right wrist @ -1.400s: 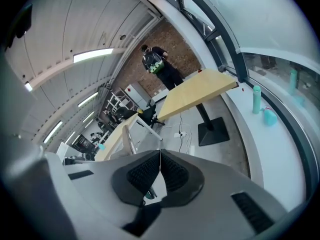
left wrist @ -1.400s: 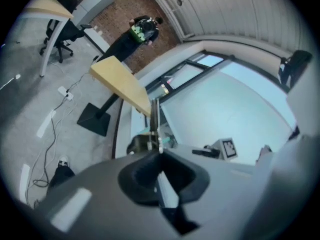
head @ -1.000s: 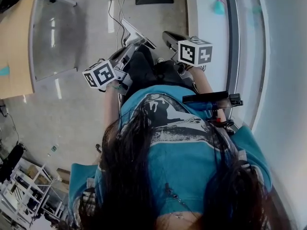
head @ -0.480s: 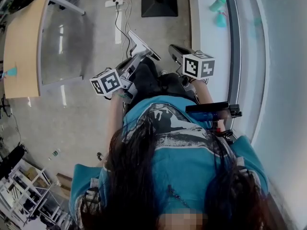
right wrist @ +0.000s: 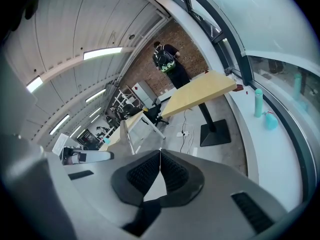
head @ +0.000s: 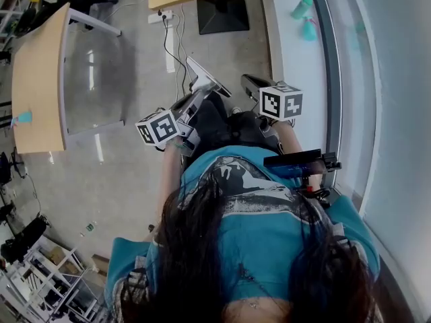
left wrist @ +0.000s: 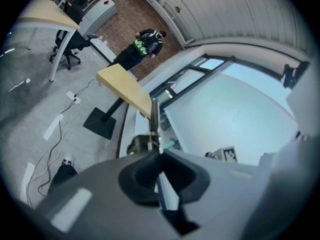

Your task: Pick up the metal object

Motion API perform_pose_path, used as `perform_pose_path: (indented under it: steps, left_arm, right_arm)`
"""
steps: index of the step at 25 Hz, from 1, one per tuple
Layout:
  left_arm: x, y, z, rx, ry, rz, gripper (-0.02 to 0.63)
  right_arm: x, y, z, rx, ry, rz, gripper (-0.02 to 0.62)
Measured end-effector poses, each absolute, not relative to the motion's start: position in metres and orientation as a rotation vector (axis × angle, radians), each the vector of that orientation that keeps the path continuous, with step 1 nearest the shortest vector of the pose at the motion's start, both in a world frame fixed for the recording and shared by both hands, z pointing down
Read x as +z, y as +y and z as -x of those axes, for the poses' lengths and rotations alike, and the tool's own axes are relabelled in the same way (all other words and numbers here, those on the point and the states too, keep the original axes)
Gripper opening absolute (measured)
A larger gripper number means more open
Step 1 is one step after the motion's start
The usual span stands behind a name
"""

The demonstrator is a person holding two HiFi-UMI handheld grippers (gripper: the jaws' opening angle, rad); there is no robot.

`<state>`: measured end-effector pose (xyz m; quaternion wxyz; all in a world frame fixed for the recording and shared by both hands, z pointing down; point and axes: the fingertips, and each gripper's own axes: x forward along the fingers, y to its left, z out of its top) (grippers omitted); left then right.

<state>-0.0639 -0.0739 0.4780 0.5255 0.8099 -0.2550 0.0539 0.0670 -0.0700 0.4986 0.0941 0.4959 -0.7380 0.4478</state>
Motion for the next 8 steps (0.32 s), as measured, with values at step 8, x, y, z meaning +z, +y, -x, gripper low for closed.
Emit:
perform_pose_path:
  steps: [8]
  left_arm:
    - [0.4808, -0.0706, 0.0698, 0.132, -0.623, -1.938, 0.006]
  right_arm:
    - [0.5019, -0.0679, -0.058, 1.323, -2.191, -1.434, 0.013]
